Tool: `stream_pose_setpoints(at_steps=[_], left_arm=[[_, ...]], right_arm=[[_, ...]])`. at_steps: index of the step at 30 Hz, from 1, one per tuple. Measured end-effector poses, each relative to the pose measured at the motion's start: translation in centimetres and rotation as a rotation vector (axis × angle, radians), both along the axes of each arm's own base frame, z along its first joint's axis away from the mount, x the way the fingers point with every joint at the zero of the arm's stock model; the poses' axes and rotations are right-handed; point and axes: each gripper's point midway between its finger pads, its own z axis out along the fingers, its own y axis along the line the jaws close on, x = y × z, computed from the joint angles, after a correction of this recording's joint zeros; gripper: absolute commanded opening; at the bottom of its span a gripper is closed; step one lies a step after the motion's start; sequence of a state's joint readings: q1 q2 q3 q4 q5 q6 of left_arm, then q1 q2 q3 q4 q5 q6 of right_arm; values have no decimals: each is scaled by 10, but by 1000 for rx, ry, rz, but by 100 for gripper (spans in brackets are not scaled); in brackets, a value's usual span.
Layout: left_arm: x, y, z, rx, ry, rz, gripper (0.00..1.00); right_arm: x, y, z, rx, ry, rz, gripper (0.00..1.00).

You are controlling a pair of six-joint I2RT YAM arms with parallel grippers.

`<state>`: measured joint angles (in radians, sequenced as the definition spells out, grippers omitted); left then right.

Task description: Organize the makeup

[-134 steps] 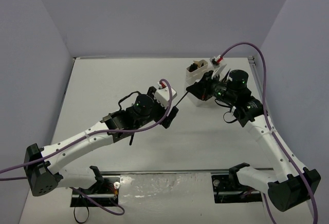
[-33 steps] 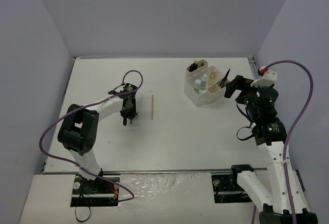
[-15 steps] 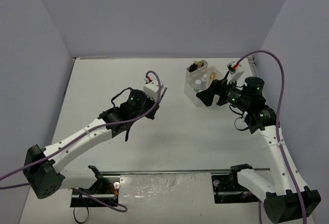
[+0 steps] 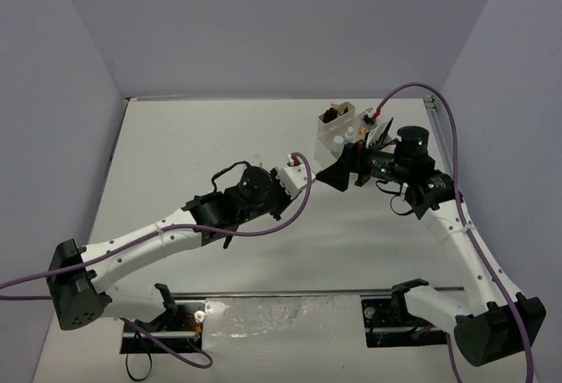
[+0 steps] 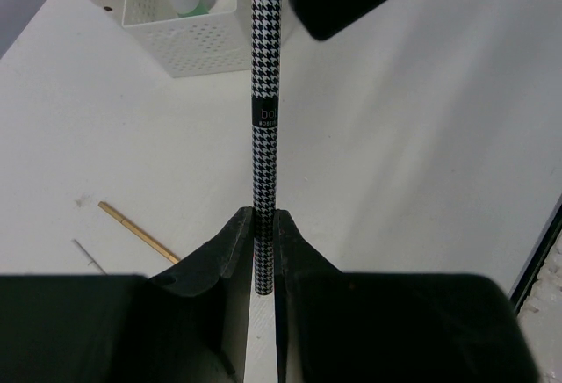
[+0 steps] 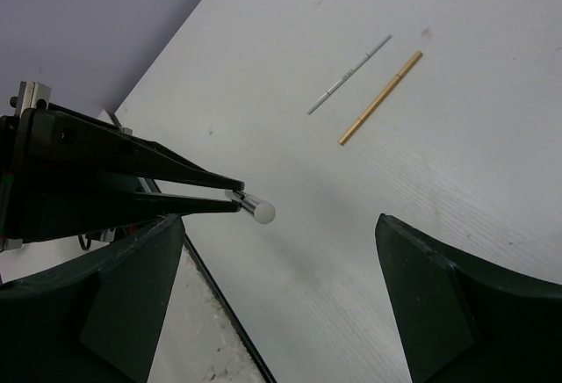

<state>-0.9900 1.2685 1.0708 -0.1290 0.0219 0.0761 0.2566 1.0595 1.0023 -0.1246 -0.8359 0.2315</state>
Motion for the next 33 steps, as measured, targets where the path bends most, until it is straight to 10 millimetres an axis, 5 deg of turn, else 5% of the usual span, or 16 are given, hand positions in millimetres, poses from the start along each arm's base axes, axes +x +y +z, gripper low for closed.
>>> stream_pose_setpoints(at_steps=[6,21,25,31,33], left_arm=[[-1,-12,12,2,-46,-52,0],[-1,-20,10,22,-70,-92,0],[0,-21,7,29,-70,-92,17],[4,-20,10,21,-75,-67,87],[6,-18,10,20,-75,-43,96]], right_arm=[[-6,9,-4,6,20,50,75],[-11,16,-7,6,24,102,2],[-11,16,-7,5,22,103,0],[-6,13,-9,-12,16,70,0],[0,9,-13,-36,14,27,0]])
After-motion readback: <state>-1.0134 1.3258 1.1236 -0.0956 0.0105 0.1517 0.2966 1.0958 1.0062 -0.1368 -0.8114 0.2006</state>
